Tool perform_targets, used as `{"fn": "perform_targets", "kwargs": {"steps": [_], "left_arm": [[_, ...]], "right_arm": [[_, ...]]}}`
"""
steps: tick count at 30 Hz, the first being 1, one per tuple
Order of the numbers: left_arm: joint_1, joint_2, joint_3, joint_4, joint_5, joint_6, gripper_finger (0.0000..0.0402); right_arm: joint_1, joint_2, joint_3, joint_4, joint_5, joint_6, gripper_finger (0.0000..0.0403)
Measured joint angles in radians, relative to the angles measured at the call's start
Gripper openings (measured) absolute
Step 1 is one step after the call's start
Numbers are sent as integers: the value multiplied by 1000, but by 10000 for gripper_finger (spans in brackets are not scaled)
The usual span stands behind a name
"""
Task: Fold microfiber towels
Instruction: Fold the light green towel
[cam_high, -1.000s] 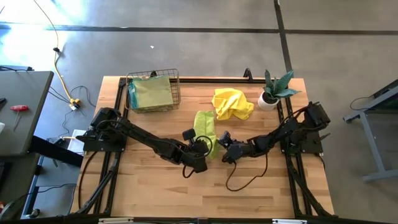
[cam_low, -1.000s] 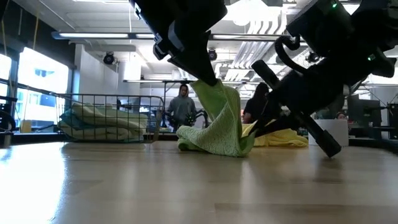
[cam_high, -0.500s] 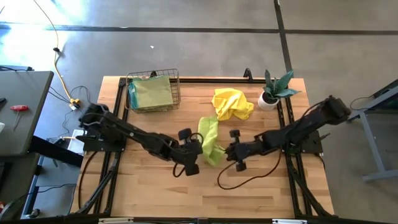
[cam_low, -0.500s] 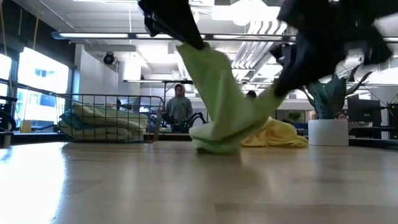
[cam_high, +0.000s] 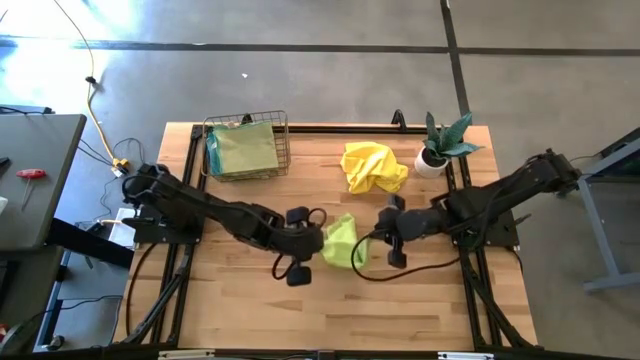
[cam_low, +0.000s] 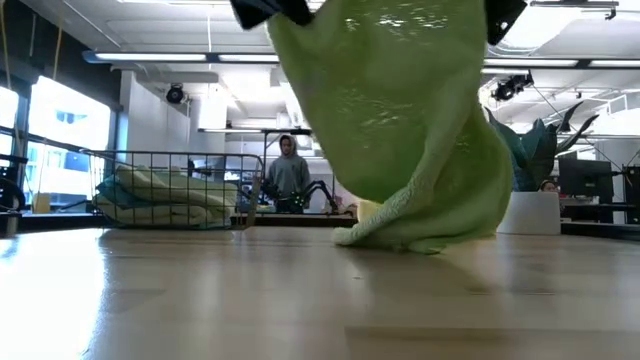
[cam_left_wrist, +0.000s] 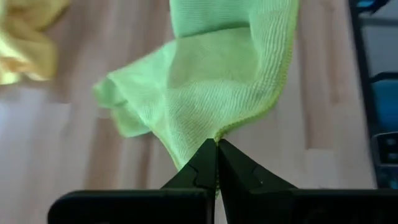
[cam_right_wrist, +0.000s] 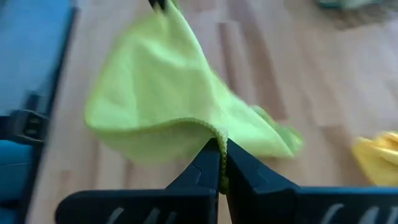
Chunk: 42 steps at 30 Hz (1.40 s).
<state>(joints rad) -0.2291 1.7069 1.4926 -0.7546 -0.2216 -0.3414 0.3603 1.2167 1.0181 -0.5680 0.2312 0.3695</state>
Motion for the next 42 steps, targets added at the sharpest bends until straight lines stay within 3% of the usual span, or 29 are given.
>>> {"fn": "perform_targets", "kwargs": {"steps": [7, 18, 26, 35, 42], "left_arm": [[0, 1, 194, -280, -143, 4, 0], [0, 2, 405, -417, -335, 38, 0], [-1, 2, 445, -473, -288, 38, 0], [60, 2, 445, -565, -448, 91, 0], [133, 2, 445, -566, -578, 180, 0]], "right_arm": [[0, 0, 109, -243, 146, 27, 0], [-16, 0, 245, -382, 349, -108, 0], [-37, 0, 319, -426, 350, -118, 0], [-141, 7, 329, -419, 465, -332, 0], [-273, 19, 329, -347, 476, -511, 0]]}}
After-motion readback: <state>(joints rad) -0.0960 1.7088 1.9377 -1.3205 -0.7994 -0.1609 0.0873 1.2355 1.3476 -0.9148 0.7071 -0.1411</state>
